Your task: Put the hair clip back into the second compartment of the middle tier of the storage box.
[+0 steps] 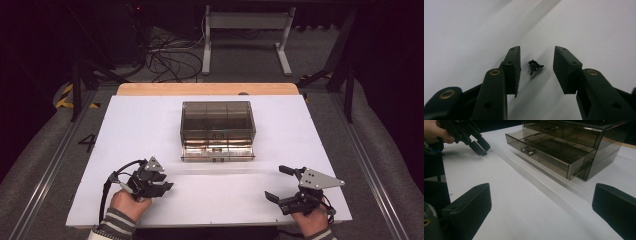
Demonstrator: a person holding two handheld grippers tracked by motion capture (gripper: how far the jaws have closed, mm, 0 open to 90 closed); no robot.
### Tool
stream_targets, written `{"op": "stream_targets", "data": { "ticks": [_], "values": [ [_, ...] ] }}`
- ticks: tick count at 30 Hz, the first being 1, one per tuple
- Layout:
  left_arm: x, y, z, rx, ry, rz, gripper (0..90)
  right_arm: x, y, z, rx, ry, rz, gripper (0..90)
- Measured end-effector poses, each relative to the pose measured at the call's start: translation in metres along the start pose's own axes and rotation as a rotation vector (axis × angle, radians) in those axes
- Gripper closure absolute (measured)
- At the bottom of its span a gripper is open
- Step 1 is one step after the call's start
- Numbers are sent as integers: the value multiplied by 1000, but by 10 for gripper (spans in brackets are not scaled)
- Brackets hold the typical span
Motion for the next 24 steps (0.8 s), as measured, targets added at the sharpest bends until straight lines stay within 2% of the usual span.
{"op": "stream_targets", "data": {
  "ticks": [10,19,24],
  "values": [
    [0,-3,-1,19,-4,15,656,0,-1,0,3,0,4,28],
    [1,-3,-2,39,-25,49,749,0,-1,0,3,2,5,29],
    [0,-3,-2,41,-29,55,755,1,-1,0,5,2,5,29]
  ]
}}
Point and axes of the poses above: each handheld gripper's, and its own axes: y roughly backward along the jaws, z roughly out of its top, x roughly to its left, the point moved 8 cm from there along -y, roughly forward along the jaws, and after that the axes turned 12 degrees about x, right-handed, at the moved point
